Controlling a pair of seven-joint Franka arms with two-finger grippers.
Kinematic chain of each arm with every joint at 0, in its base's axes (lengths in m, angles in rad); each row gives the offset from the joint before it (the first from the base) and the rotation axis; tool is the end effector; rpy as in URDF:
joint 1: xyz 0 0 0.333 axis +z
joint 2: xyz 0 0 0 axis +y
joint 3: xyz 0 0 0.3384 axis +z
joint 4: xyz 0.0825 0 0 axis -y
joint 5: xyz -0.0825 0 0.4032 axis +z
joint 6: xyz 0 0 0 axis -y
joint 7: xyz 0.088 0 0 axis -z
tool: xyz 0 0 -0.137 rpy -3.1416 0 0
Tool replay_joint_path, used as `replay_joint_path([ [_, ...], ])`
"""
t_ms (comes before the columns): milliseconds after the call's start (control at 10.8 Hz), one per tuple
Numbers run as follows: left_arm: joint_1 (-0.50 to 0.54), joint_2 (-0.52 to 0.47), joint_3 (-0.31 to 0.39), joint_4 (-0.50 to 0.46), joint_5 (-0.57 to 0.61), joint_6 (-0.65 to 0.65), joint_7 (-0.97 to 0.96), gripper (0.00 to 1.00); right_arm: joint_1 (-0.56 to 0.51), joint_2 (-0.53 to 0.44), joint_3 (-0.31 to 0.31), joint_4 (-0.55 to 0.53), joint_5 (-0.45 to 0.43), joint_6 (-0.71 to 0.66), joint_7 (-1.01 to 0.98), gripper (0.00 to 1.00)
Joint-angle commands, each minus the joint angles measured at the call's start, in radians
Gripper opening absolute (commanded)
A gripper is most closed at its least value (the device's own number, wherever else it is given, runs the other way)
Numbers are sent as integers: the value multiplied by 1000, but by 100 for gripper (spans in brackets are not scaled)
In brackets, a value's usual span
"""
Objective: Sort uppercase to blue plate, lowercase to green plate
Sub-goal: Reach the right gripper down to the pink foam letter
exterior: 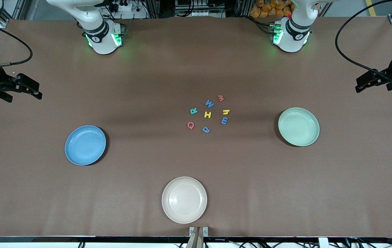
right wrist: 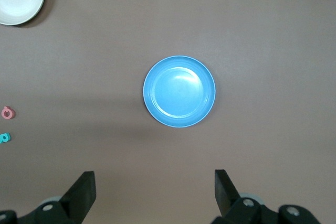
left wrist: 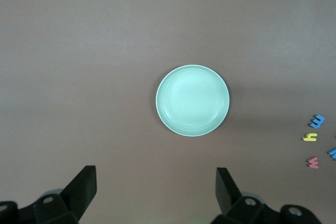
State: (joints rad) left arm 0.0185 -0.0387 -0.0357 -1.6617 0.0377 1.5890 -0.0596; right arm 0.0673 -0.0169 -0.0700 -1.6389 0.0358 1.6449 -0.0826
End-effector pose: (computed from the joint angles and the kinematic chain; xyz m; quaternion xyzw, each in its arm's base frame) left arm 0.5596 -0.0049 0.5959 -0.9995 -0.0206 0.0162 0.0202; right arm 0.5748 0.0028 0.5996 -0.9990 -0.0388 -0.0122 0.0179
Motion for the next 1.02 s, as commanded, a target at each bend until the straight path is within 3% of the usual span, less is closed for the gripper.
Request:
replay_joint_path([
  [0,5,-12,-6,-13,-19,12,-14,100,-9,11,6,22,10,-7,-13,100],
  [372,1,-12,-9,-10,-19,9,-42,100,12,49,9,21,18,6,-13,100],
  [651,3,-7,-9,-1,-22,6,-35,100,58,86,48,21,18,35,-11,100],
  [929,0,0,-7,5,-81,12,-42,100,173,153,62,22,18,67,62,100],
])
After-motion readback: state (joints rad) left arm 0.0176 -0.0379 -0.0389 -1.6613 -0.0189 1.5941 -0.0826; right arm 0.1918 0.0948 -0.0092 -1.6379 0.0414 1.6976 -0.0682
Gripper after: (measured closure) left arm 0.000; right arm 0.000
